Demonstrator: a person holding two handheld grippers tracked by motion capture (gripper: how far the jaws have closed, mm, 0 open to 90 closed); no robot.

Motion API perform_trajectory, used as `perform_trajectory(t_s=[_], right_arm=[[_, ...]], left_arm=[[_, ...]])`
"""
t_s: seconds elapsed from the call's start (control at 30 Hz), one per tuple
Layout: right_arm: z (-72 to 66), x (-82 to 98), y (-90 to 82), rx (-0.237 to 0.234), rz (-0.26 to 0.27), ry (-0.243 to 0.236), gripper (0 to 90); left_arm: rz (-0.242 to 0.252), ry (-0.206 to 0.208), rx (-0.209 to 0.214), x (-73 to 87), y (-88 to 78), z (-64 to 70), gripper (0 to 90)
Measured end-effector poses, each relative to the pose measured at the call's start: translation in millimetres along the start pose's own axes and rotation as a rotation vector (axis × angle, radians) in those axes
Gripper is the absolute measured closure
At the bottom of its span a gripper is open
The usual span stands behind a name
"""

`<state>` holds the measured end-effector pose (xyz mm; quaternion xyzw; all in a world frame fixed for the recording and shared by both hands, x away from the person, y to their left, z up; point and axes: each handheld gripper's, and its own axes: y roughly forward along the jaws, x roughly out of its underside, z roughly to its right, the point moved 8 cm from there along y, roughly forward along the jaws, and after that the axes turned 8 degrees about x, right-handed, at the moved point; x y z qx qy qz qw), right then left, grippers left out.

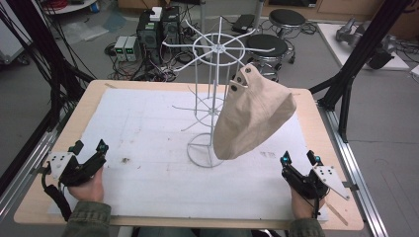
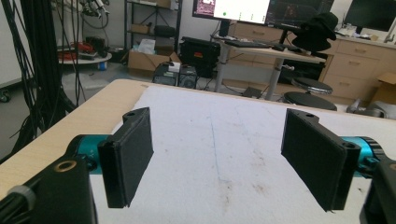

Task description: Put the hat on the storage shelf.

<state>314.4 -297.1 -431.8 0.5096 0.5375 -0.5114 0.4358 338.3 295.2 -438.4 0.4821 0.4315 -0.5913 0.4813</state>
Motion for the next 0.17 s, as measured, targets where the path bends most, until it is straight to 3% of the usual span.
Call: perform_trajectory(t_s=[0.17], right_arm=[[-0.7,0.6,0.1,-0.004,-0.003,-0.004,19.3]], left_arm=[[-0.006,0.002,0.002,0.6,0.0,-0.2,25.0]])
